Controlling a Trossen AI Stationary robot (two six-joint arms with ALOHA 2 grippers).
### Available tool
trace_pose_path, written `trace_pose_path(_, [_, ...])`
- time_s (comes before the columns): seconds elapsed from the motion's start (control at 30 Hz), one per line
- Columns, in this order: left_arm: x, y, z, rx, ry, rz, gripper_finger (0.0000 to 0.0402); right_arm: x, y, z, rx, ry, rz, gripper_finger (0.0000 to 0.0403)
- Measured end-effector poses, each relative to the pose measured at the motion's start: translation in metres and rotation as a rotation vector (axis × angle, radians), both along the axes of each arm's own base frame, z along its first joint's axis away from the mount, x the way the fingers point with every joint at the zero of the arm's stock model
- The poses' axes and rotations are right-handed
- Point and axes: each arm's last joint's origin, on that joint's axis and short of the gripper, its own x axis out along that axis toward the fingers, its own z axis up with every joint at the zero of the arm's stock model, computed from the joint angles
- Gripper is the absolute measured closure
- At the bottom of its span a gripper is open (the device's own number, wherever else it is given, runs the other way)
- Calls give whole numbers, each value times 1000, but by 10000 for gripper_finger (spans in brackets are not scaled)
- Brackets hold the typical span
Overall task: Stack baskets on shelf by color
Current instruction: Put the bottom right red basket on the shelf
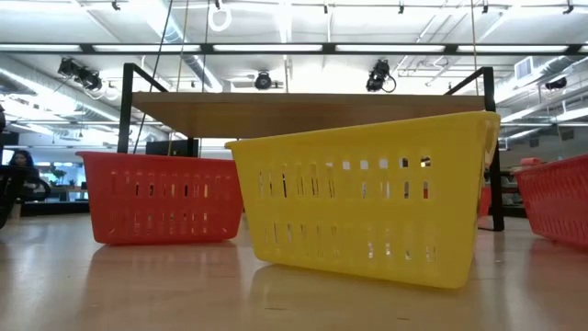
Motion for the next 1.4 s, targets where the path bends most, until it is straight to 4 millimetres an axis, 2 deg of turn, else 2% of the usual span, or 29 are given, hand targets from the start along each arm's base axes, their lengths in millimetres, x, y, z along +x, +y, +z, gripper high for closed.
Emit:
trace_pose_path(0.2, [0, -1, -1, -45, 9, -18, 152, -7, -8, -23, -53, 63, 1, 210])
trace_pose_path(0.3, [0, -3, -1, -77, 5, -28, 154, -18, -17, -19, -41, 46, -37, 209])
trace_pose_path(0.5, [0, -6, -1, -95, 2, -31, 150, -41, -34, -17, 39, -96, -76, 212])
trace_pose_path(0.67, [0, -5, -1, -89, 1, -18, 154, -55, -45, -37, 87, -81, -76, 213])
trace_pose_path(0.9, [0, -4, -4, -91, 28, 45, 151, -58, -50, -55, 62, -111, -71, 213])
trace_pose_path(1.4, [20, -3, -19, -134, 104, 76, 156, -65, -58, -106, 74, -113, -77, 214])
